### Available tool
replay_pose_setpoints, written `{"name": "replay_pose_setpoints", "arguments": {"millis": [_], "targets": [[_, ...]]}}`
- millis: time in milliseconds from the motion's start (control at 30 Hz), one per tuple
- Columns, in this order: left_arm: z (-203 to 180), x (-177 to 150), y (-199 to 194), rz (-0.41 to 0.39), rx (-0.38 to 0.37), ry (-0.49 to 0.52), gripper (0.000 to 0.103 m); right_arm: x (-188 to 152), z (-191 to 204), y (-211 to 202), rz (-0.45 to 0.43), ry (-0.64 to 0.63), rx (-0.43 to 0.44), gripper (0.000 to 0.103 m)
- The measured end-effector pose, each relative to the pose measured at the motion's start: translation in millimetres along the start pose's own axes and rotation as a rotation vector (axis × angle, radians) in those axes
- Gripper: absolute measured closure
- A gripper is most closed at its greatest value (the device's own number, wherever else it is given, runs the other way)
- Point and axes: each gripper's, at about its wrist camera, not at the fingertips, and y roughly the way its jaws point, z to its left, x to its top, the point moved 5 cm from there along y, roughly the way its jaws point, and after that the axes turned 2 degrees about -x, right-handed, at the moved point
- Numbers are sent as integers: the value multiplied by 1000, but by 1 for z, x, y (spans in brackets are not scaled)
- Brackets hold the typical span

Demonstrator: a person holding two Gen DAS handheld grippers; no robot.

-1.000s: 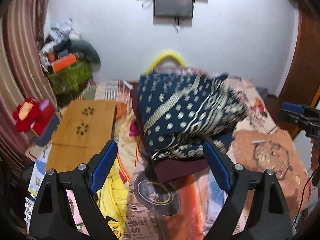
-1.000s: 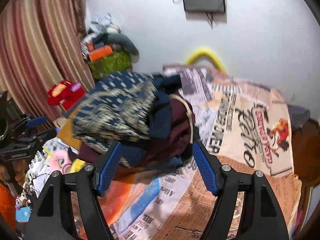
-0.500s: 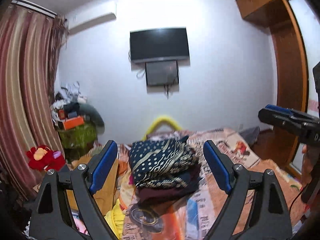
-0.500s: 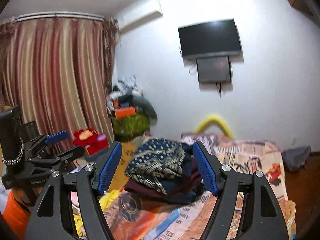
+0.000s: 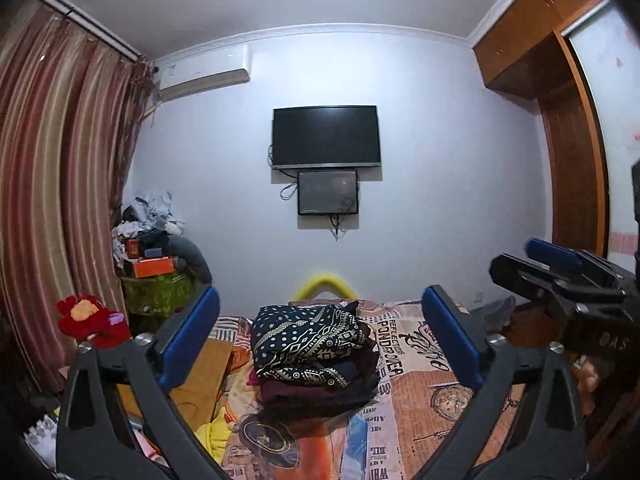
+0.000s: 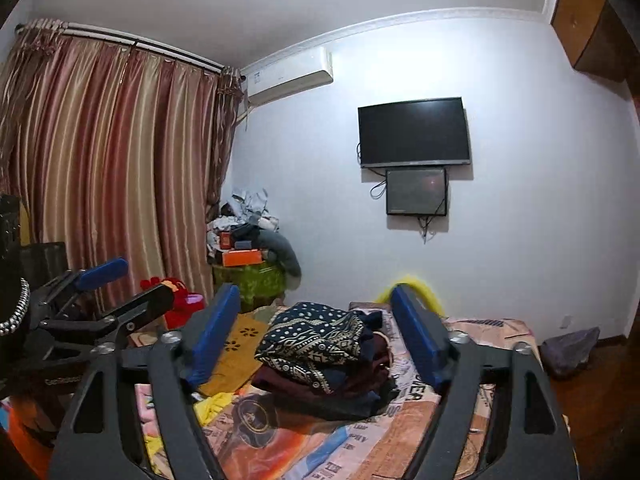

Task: Fold large clothes

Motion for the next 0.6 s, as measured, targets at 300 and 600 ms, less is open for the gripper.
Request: {"name": "replay_pose_setpoints", "arguments": {"millis": [300, 600], "targets": [[6, -9, 0, 20, 3, -54, 1, -3, -5, 0, 9, 14, -48, 3], [2, -18, 8, 44, 12, -48, 0, -15, -10, -5, 38, 46, -54, 3]]}}
